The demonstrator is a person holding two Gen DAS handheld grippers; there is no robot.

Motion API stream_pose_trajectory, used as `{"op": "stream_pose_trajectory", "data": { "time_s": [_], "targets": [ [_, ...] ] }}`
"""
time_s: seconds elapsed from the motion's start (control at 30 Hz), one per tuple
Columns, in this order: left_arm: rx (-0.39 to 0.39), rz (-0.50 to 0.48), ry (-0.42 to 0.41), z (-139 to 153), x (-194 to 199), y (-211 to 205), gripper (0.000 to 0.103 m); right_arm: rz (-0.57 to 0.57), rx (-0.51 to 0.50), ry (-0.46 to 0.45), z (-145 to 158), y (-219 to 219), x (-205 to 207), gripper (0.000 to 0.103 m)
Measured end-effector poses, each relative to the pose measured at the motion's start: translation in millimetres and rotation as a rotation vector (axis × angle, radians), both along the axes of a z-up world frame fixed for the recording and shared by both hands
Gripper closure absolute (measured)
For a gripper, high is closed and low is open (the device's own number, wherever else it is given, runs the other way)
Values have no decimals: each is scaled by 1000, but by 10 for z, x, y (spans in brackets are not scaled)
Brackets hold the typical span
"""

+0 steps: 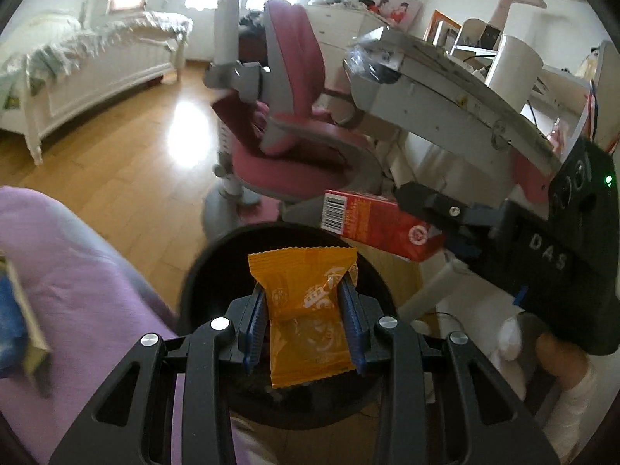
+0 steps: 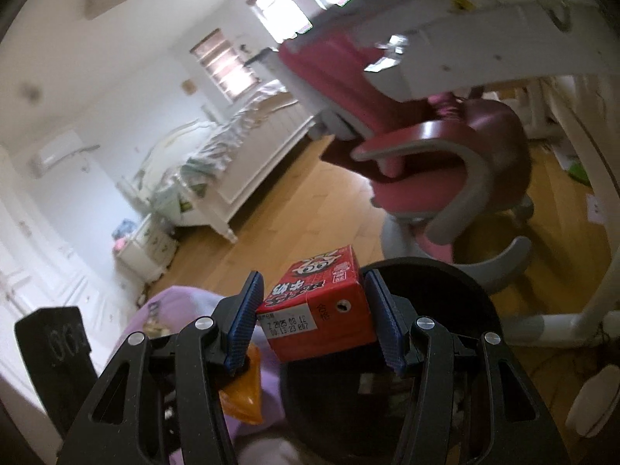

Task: Collect trash
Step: 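Release the orange wrapper and red snack box into the black bin, then grasp the yellow packet with the left gripper while the right grasps the pink roller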

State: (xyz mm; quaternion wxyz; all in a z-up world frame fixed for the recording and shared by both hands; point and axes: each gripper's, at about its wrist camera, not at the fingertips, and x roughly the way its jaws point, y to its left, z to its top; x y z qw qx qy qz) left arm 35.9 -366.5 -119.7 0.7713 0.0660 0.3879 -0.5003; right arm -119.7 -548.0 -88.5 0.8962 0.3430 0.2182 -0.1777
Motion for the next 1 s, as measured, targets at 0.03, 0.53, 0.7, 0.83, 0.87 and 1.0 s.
{"op": "stream_pose_trajectory", "data": {
  "time_s": [0.03, 0.53, 0.7, 0.83, 0.87, 1.0],
  "targets": [
    [-1, -3, -1, 5, 10, -10, 68, -5, 4, 2, -32, -33, -20, 48],
    [-4, 11, -139, 174, -193, -21, 5, -24, 67, 15, -125, -172, -44, 17],
    [-5, 0, -160, 356, -263, 109, 5, 4, 59, 26, -46, -74, -8, 13],
    [-34, 31, -195, 522, -275, 337, 5, 45, 43, 22, 31, 70, 72, 11],
    [-36, 53, -209, 565, -261, 439, 5, 58, 40, 24, 50, 112, 101, 10],
    [-27, 163, -239, 662, -117, 849, 5, 131, 27, 31, 133, 324, 308, 9]
  ]
}}
